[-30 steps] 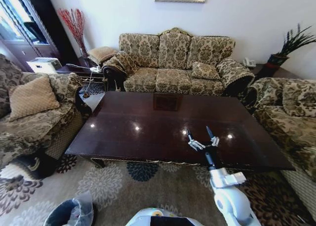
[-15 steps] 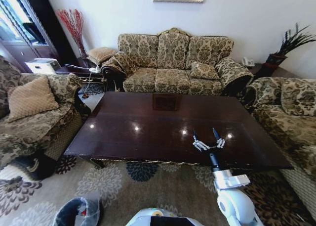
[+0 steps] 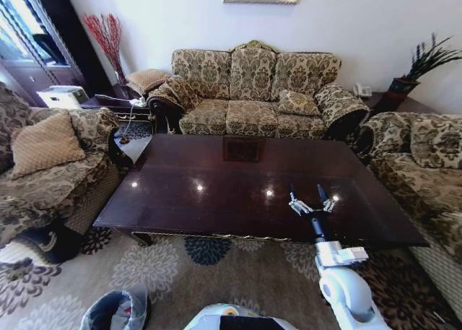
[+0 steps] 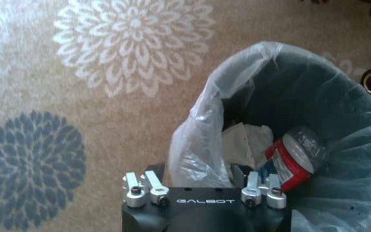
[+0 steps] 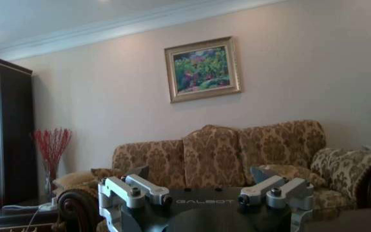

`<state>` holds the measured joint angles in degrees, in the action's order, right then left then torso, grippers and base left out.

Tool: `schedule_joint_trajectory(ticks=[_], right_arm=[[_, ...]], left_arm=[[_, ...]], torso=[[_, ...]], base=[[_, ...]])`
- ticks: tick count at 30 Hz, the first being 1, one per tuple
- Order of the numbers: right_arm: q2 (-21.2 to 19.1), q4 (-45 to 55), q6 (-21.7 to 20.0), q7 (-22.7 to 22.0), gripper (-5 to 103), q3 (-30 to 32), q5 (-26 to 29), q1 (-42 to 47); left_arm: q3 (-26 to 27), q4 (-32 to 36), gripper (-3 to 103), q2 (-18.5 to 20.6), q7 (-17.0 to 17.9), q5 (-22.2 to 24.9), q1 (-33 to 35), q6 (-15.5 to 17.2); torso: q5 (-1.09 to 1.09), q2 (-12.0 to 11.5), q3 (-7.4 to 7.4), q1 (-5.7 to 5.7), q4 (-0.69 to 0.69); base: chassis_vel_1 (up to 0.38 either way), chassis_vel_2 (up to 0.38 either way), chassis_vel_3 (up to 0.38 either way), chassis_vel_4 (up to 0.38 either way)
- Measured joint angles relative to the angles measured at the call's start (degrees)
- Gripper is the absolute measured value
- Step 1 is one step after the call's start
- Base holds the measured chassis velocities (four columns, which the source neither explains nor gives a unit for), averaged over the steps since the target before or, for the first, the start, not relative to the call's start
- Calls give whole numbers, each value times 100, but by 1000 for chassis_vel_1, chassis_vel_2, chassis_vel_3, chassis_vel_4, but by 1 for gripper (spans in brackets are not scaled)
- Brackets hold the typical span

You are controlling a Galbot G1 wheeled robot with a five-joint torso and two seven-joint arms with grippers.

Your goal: Move to the front of the table and place the trash on the table into the trash bin.

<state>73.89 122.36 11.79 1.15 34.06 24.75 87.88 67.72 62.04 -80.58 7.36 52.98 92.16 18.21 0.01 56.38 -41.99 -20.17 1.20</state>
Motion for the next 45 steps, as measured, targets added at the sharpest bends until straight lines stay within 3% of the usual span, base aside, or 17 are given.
schedule_joint_trajectory(ticks=[3,7,10,13,14,15,17,19,20,24,26,28,32,34,38,42,45], right_arm=[[29,-98,-3,31,100,148,282,-111],[8,-103,-18,37,100,211,391,-112],[-40,25,-224,32,100,313,364,46],[-67,174,-554,36,100,329,102,246],[-56,211,-615,37,100,323,25,277],[30,373,-762,10,100,252,-219,341],[61,426,-801,-16,100,231,-280,357],[255,852,-1116,-210,100,158,-525,491],[255,852,-1116,-210,100,158,-525,491],[509,1333,-1283,-203,100,439,-902,882],[522,1361,-1272,-150,100,524,-952,946],[500,1505,-1277,-78,100,685,-965,1146],[503,1558,-1055,108,100,940,-1000,1453],[614,1534,-757,269,100,1209,-1145,1739],[750,1529,-675,66,100,1145,-1218,1859],[822,1624,-810,-402,100,739,-1224,1733],[889,1691,-910,-424,100,644,-1166,1676]], left_arm=[[111,137,89,-55,-16,6,171,-21],[262,264,98,-168,208,16,212,-154],[515,734,99,-123,420,-354,341,-910],[807,1709,100,84,184,-529,500,-1163],[876,2019,100,140,116,-545,525,-1156],[1063,2963,100,303,-120,-580,554,-1037],[1120,3256,100,355,-213,-594,557,-990],[1208,4508,100,556,-687,-702,557,-811],[1208,4508,100,556,-687,-702,557,-811],[969,6045,100,888,-1525,-945,662,-680],[908,6257,100,908,-1555,-930,712,-637],[697,7092,100,892,-1637,-817,1025,-524],[404,7632,100,880,-1798,-896,1163,-394],[147,7916,100,957,-1716,-685,1008,-44],[-111,8196,100,906,-1561,-558,904,470],[-424,8195,100,756,-1548,-752,939,414],[-520,8121,100,680,-1548,-815,968,237]], torso=[[-1,0,0,0,0],[-2,0,0,0,-1],[-7,0,0,0,2],[2,0,0,0,2],[2,0,0,0,-1],[1,0,0,0,-5],[2,0,0,0,-5],[0,0,-1,-1,-3],[0,0,-1,-1,-3],[-3,0,-1,-1,-3],[-3,0,-1,-1,-3],[1,0,-1,-1,-1],[2,0,0,0,7],[-2,0,0,0,-4],[-1,0,-1,0,-3],[1,0,0,0,1],[-2,0,0,0,0]], base=[[0,0,0,0],[0,0,0,0],[0,0,0,0],[0,0,0,0],[0,0,0,0],[0,0,0,0],[0,0,0,0],[0,0,0,0],[0,0,0,0],[0,0,0,0],[0,0,0,0],[0,0,0,0],[0,0,0,0],[0,0,0,0],[0,0,0,0],[0,0,0,0],[0,0,0,0]])
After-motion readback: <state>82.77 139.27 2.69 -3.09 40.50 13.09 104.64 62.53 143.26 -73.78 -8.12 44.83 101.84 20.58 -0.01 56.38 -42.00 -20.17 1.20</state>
